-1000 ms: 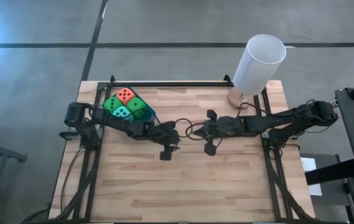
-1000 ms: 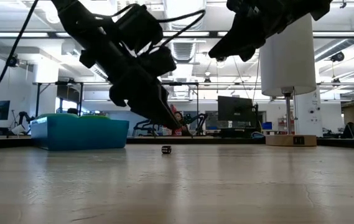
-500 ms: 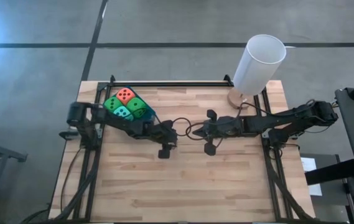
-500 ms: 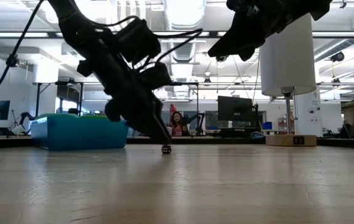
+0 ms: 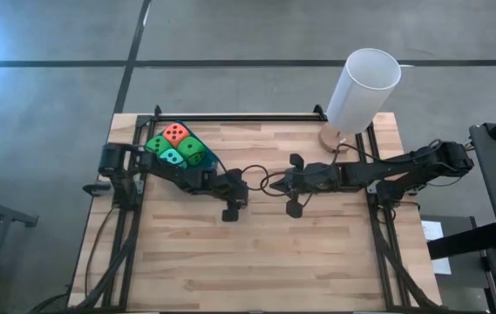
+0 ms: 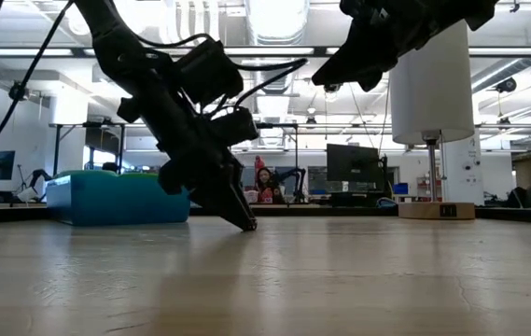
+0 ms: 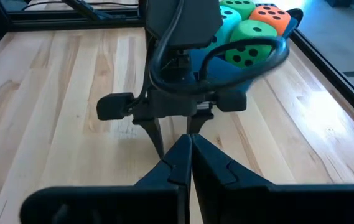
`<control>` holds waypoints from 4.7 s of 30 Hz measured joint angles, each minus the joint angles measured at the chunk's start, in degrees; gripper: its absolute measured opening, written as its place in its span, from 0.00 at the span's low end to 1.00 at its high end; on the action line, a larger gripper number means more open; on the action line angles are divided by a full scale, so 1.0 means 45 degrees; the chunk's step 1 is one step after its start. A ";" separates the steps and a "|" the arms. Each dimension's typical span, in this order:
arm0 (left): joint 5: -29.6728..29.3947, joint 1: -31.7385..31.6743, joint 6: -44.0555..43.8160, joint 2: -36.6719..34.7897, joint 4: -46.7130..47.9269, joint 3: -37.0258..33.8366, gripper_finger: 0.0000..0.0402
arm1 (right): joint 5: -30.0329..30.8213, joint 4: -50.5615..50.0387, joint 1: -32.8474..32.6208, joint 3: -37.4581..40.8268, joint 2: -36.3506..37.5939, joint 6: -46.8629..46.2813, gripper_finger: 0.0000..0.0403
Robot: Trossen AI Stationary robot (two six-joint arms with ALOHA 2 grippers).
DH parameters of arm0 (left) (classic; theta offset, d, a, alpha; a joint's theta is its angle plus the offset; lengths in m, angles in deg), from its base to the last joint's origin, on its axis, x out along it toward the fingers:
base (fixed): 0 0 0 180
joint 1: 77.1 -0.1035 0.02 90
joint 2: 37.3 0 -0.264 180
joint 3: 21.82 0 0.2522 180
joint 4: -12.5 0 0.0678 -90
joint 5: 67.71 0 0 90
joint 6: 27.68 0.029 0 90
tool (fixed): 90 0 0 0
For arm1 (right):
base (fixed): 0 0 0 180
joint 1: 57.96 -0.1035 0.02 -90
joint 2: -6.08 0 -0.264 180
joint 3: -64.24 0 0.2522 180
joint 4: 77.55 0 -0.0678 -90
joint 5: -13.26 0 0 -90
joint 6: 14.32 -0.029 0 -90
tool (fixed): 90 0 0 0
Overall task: Pick & Place Dice
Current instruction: Put the small black dice into the blue bin, then return to Home Position
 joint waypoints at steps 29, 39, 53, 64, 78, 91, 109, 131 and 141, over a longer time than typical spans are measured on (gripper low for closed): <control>-0.0015 0.0015 -0.0001 0.0070 -0.0032 0.0003 0.12 | 0.0002 0.0016 0.0000 0.0000 0.0000 -0.0044 0.02; -0.0547 0.0042 -0.0240 -0.0883 0.0220 0.0104 0.12 | 0.0006 -0.0027 0.0005 0.0000 0.0000 -0.0010 0.02; -0.4743 0.0379 -0.2733 -0.4882 0.4179 -0.0017 0.12 | 0.0005 -0.0143 0.0005 0.0060 -0.0005 -0.0085 0.02; -0.9159 0.0640 -0.8202 -0.7198 0.9582 -0.0022 0.13 | 0.0003 -0.0015 0.0005 0.0105 -0.0005 -0.0151 0.02; -0.7942 -0.0938 -1.0439 -0.7206 1.0479 -0.1333 0.13 | 0.0007 0.0259 0.0005 0.0083 -0.0005 -0.0146 0.02; -0.7636 -0.1525 -1.0478 -0.7206 1.0083 -0.1688 0.13 | 0.0016 0.0256 0.0005 0.0083 -0.0005 -0.0102 0.02; -0.7684 -0.1535 -1.0439 -0.7216 1.0068 -0.1678 0.17 | 0.0012 0.0259 0.0005 0.0083 -0.0005 -0.0104 0.02; -0.7687 -0.1650 -1.0060 -0.7216 1.0068 -0.1668 0.28 | 0.0012 0.0337 0.0005 0.0083 -0.0005 -0.0111 0.02; -0.7686 -0.1841 -0.9565 -0.7216 1.0112 -0.1666 0.38 | 0.0012 0.0347 0.0005 0.0083 -0.0005 -0.0107 0.02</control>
